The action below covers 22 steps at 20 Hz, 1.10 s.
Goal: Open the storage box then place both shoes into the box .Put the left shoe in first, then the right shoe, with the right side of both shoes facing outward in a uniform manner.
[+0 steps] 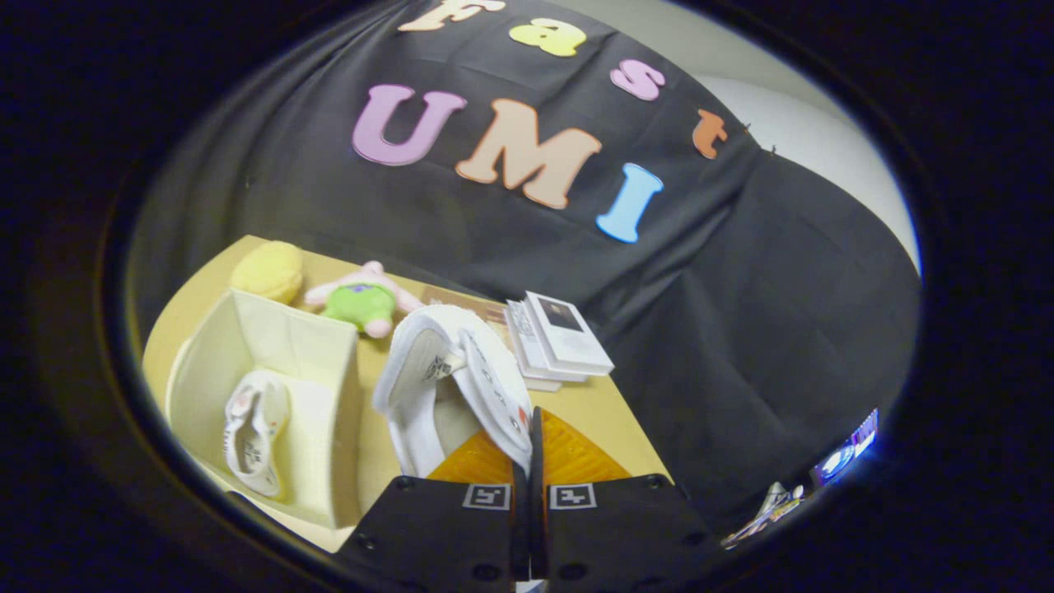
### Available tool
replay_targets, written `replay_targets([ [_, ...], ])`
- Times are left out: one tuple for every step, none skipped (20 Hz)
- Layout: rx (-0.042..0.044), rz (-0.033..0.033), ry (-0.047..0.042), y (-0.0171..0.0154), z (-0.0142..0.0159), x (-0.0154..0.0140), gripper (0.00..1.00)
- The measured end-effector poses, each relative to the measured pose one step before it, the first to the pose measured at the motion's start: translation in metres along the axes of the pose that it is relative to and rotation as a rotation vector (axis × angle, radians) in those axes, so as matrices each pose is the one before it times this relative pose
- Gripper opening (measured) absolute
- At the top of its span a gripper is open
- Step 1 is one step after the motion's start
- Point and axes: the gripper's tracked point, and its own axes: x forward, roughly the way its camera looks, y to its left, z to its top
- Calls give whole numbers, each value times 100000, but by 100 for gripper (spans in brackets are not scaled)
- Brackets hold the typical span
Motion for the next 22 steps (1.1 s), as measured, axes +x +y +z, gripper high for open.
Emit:
replay_targets([
  [1281,5024,-2667,2434,881,-608,3],
  [1487,5160,-2505,2293,693,-329,3],
  [2025,5258,-2518,2208,753,-433,3],
  [1360,5290,-2300,2171,552,-9,3],
  [1125,4717,-1095,2056,172,132,3],
  [807,4083,-614,1709,-151,312,3],
  [1020,2991,700,1584,-288,283,3],
  [1121,2000,1513,1047,-518,487,4],
  [1524,1215,1340,835,-638,543,4],
  [1317,853,1440,666,-652,777,4],
  [412,498,1600,472,-644,593,4],
  [355,29,1914,188,-778,633,3],
  [1255,-545,2151,90,-806,447,3],
  [1663,-787,2394,-226,-892,589,3],
  [2387,-1036,2200,-301,-803,459,3],
  [2305,-1285,1524,-510,-609,463,3],
  [1975,-1959,1276,-570,-463,291,3],
  [1360,-2273,1154,-713,-519,260,4],
  [304,-2245,1449,-744,-439,147,4],
  [505,-2102,1375,-719,-431,118,4],
  [1499,-1636,1721,-657,-471,164,4],
  [2454,-1228,2405,-700,-614,354,4],
])
